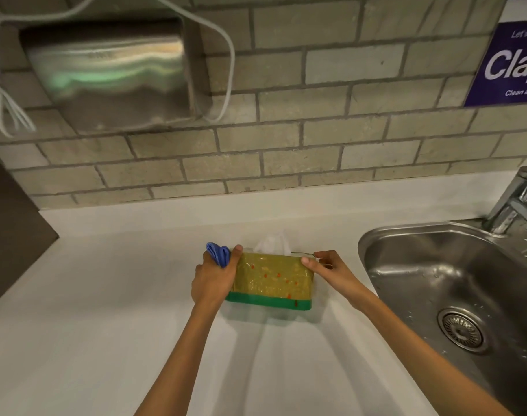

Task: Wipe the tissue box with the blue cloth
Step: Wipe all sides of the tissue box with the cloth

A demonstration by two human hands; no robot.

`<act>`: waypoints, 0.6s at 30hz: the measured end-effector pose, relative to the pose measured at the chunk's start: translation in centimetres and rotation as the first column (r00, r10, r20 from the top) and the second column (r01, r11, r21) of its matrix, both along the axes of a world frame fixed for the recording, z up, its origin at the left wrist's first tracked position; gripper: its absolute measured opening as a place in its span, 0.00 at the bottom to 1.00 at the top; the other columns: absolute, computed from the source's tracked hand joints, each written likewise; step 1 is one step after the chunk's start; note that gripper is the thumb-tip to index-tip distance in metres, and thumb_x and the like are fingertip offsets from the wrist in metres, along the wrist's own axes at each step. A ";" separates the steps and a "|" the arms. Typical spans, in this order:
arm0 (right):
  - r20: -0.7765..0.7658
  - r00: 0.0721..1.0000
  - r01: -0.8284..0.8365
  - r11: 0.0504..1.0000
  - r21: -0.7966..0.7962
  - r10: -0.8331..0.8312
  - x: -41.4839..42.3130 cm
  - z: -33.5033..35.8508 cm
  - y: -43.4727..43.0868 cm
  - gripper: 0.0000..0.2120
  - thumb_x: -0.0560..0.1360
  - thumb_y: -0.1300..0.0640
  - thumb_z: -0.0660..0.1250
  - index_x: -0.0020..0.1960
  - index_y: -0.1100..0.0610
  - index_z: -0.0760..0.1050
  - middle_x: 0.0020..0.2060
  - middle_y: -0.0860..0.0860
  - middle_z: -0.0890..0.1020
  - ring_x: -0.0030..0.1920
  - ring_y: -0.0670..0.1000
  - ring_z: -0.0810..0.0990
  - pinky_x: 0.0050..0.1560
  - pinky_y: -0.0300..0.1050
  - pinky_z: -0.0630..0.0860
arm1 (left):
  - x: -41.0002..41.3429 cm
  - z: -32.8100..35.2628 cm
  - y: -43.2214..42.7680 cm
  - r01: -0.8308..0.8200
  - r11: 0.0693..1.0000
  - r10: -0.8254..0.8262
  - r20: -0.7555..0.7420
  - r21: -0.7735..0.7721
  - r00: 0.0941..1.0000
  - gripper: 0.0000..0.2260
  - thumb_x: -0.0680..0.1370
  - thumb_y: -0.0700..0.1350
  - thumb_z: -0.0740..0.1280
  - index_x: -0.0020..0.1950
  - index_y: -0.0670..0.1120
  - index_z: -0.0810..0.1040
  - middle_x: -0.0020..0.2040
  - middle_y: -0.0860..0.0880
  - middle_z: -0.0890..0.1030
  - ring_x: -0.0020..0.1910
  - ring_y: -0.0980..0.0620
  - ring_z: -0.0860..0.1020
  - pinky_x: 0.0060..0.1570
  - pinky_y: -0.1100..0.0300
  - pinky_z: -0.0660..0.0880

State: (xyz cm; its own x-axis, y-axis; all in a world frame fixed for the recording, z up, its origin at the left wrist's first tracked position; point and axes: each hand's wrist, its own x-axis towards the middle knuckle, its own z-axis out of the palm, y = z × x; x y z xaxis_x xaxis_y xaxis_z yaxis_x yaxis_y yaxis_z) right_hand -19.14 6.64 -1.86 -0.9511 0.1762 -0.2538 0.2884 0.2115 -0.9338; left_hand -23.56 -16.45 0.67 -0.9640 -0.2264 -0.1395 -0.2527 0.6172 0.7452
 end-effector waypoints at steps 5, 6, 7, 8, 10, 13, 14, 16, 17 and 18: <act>-0.018 0.999 -0.037 0.989 -0.143 0.035 -1.6 -1.1 -0.3 0.35 0.66 0.39 0.68 0.65 0.55 0.59 0.64 0.53 0.68 0.68 0.51 0.66 0.63 0.41 0.64 | 0.0 -0.7 0.5 -0.018 1.000 0.018 -0.086 -0.004 0.996 0.24 0.77 0.63 0.56 0.57 0.43 0.71 0.52 0.40 0.77 0.47 0.43 0.76 0.45 0.54 0.70; -0.021 0.999 -0.038 0.982 -0.182 0.035 -1.8 -1.2 -0.4 0.38 0.63 0.38 0.70 0.64 0.55 0.59 0.63 0.53 0.69 0.66 0.51 0.68 0.66 0.43 0.65 | 0.1 -1.0 0.6 -0.022 1.000 0.022 -0.121 0.001 0.992 0.22 0.78 0.61 0.55 0.56 0.43 0.72 0.51 0.40 0.77 0.45 0.43 0.75 0.43 0.55 0.70; -0.021 0.999 -0.038 0.976 -0.213 0.035 -2.0 -1.3 -0.4 0.41 0.61 0.38 0.73 0.64 0.54 0.59 0.62 0.53 0.70 0.66 0.52 0.69 0.69 0.46 0.65 | 0.3 -1.3 0.6 -0.027 1.000 0.029 -0.161 0.012 0.987 0.20 0.79 0.58 0.55 0.55 0.42 0.72 0.49 0.41 0.75 0.44 0.42 0.75 0.42 0.56 0.69; -0.019 0.999 -0.041 0.972 -0.230 0.037 -2.1 -1.4 -0.4 0.42 0.60 0.38 0.73 0.65 0.54 0.59 0.62 0.54 0.70 0.66 0.53 0.69 0.71 0.49 0.65 | 0.5 -1.6 0.7 -0.036 0.999 0.040 -0.202 0.026 0.979 0.18 0.80 0.56 0.55 0.54 0.42 0.72 0.47 0.42 0.74 0.44 0.42 0.76 0.41 0.57 0.69; -0.020 0.999 -0.045 0.970 -0.238 0.041 -2.3 -1.6 -0.4 0.41 0.62 0.37 0.70 0.67 0.55 0.60 0.63 0.54 0.71 0.67 0.54 0.70 0.72 0.52 0.64 | 0.9 -2.2 0.8 -0.063 0.995 0.081 -0.280 0.072 0.957 0.17 0.81 0.53 0.55 0.53 0.41 0.73 0.45 0.43 0.73 0.42 0.43 0.75 0.39 0.59 0.67; -0.030 0.999 -0.036 0.969 -0.246 0.029 -2.5 -1.8 -0.4 0.40 0.63 0.37 0.67 0.68 0.56 0.62 0.64 0.56 0.71 0.67 0.54 0.70 0.72 0.53 0.64 | 1.8 -2.9 1.2 -0.103 0.979 0.169 -0.408 0.178 0.897 0.16 0.81 0.50 0.56 0.58 0.39 0.74 0.48 0.42 0.74 0.42 0.46 0.75 0.38 0.62 0.67; -0.032 0.999 -0.034 0.969 -0.243 0.027 -2.5 -1.9 -0.4 0.39 0.64 0.37 0.67 0.68 0.56 0.62 0.65 0.56 0.71 0.67 0.54 0.70 0.71 0.53 0.64 | 2.3 -2.9 1.4 -0.090 0.974 0.178 -0.459 0.207 0.871 0.16 0.81 0.50 0.57 0.59 0.39 0.73 0.51 0.42 0.74 0.44 0.46 0.76 0.40 0.63 0.68; -0.033 0.999 -0.036 0.972 -0.233 0.029 -2.7 -1.9 -0.4 0.41 0.64 0.37 0.68 0.69 0.57 0.62 0.64 0.55 0.71 0.66 0.54 0.71 0.71 0.52 0.65 | 3.1 -3.0 1.8 0.004 0.978 0.113 -0.553 0.207 0.826 0.18 0.80 0.50 0.58 0.64 0.40 0.72 0.57 0.43 0.73 0.53 0.46 0.76 0.49 0.61 0.72; -0.031 0.999 -0.036 0.973 -0.229 0.029 -2.8 -1.9 -0.5 0.41 0.63 0.36 0.68 0.69 0.57 0.62 0.64 0.55 0.72 0.65 0.53 0.71 0.70 0.51 0.66 | 3.5 -3.1 2.0 0.067 0.984 0.043 -0.585 0.166 0.810 0.20 0.79 0.50 0.59 0.66 0.40 0.71 0.61 0.43 0.72 0.58 0.46 0.74 0.55 0.58 0.73; -0.030 0.999 -0.031 0.974 -0.227 0.024 -2.9 -1.9 -0.5 0.42 0.63 0.37 0.68 0.69 0.56 0.62 0.63 0.55 0.72 0.65 0.53 0.72 0.70 0.50 0.67 | 3.9 -3.3 2.2 0.120 0.989 -0.040 -0.605 0.092 0.795 0.22 0.78 0.51 0.60 0.68 0.42 0.71 0.65 0.42 0.70 0.63 0.46 0.72 0.61 0.56 0.71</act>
State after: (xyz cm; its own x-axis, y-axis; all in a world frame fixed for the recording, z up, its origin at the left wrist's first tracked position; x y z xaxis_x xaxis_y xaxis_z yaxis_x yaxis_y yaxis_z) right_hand -22.01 6.12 -3.76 -0.9617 0.0906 -0.2587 0.2598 0.0007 -0.9657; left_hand -19.66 -14.29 -2.68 -0.8763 -0.1649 0.4526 0.3163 0.5115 0.7989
